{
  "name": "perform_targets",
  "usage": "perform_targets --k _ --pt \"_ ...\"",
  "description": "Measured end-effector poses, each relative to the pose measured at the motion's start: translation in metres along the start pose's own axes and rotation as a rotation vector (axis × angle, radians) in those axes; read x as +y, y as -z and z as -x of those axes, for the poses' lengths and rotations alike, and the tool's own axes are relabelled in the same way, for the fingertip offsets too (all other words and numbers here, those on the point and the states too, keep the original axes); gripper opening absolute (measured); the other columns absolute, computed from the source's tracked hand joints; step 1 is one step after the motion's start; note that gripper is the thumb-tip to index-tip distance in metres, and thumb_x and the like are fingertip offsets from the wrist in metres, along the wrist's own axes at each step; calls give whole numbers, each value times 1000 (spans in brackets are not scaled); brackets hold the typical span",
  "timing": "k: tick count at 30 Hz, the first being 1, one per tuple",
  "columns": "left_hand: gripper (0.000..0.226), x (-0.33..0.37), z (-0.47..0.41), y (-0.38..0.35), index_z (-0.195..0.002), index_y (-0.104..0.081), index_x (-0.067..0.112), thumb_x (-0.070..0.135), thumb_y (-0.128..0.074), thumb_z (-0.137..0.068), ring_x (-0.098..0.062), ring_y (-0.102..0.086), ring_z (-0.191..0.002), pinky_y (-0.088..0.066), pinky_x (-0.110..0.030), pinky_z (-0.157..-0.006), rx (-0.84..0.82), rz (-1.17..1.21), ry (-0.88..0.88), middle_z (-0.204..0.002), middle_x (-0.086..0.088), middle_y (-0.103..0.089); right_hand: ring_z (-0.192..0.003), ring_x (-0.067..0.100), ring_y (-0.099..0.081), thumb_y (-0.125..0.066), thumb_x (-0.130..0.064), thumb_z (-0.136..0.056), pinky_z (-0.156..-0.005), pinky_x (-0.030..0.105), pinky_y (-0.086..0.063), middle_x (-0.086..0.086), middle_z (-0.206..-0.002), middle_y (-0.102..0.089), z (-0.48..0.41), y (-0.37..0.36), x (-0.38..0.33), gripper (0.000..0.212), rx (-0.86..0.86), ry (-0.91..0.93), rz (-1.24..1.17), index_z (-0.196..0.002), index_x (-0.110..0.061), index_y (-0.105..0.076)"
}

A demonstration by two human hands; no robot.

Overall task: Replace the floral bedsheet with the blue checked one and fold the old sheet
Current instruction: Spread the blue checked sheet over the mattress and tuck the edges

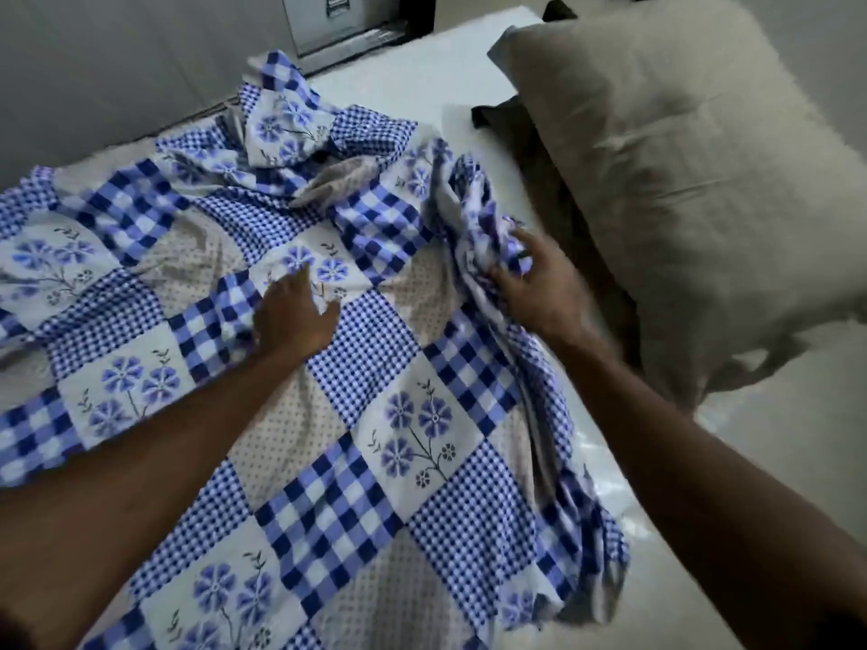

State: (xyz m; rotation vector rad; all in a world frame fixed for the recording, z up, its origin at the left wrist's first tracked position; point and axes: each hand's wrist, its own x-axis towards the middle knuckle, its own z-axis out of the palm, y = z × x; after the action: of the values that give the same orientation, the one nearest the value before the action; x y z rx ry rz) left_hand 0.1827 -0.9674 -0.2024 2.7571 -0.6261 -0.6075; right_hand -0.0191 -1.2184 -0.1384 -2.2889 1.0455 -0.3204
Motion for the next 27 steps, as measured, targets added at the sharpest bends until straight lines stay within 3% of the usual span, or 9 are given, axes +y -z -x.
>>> perform_targets --k 3,6,8,10,13,18,24,26,27 --pt "71 25 70 -23 -150 -37 12 49 -56 -93 -39 -42 -134 -41 -54 -105 -41 67 -235 -148 -17 -43 -112 33 -54 -70 -47 -82 -86 41 -48 9 -126 -56 105 -14 46 66 12 -175 132 -142 -28 -50" --pt "71 52 152 -65 -142 -49 11 49 -60 -83 -39 -46 -130 -45 -55 -99 -74 108 -405 -140 -15 -51 -113 34 -52 -66 -63 -76 -88 47 -50 10 -126 -54 199 -13 91 79 -9 -355 180 -145 -31 -43" --pt "78 69 200 -90 -148 -41 20 54 -63 -81 -36 -33 -142 -38 -56 -108 -152 36 -437 -153 -10 -39 -105 36 -55 -59 -61 -75 -79 46 -50 11 -119 -57 239 -12 112 75 -82 -285 279 -142 -31 -46" --pt "90 84 243 -113 -155 -21 36 62 -63 -81 -30 -6 -152 -20 -59 -117 -284 -22 -429 -166 0 -11 -98 38 -60 -53 -48 -76 -72 43 -48 11 -110 -61 262 -5 129 62 -128 -191 358 -134 -28 -51" --pt "111 94 277 -140 -155 5 45 72 -66 -75 -31 15 -151 -10 -67 -113 -409 -97 -355 -165 6 19 -106 33 -63 -56 -24 -78 -82 38 -49 8 -116 -68 260 23 153 48 -5 -298 215 -126 -21 -62" --pt "126 113 277 -157 -144 29 50 70 -72 -72 -33 15 -151 -13 -70 -111 -404 -67 -310 -160 4 33 -98 33 -65 -60 -20 -79 -76 35 -47 7 -103 -72 213 90 182 34 264 -280 206 -111 -21 -72" --pt "135 127 271 -165 -149 26 46 77 -74 -63 -37 23 -149 -14 -73 -110 -416 -176 -244 -158 1 38 -71 14 -60 -67 -14 -83 -62 19 -29 -2 -75 -70 222 123 165 14 454 -215 -19 -93 -21 -74" --pt "132 132 276 -166 -153 16 43 75 -75 -63 -36 23 -149 -13 -72 -110 -435 -210 -209 -160 -1 33 -66 15 -57 -71 -18 -81 -60 19 -27 -5 -68 -61 255 111 153 4 293 -46 -25 -85 -20 -71" --pt "127 133 279 -166 -156 6 39 73 -76 -65 -36 16 -151 -17 -69 -110 -419 -219 -198 -164 -3 23 -68 18 -60 -72 -23 -81 -60 23 -31 -4 -71 -62 276 101 149 6 89 87 -28 -86 -20 -71"
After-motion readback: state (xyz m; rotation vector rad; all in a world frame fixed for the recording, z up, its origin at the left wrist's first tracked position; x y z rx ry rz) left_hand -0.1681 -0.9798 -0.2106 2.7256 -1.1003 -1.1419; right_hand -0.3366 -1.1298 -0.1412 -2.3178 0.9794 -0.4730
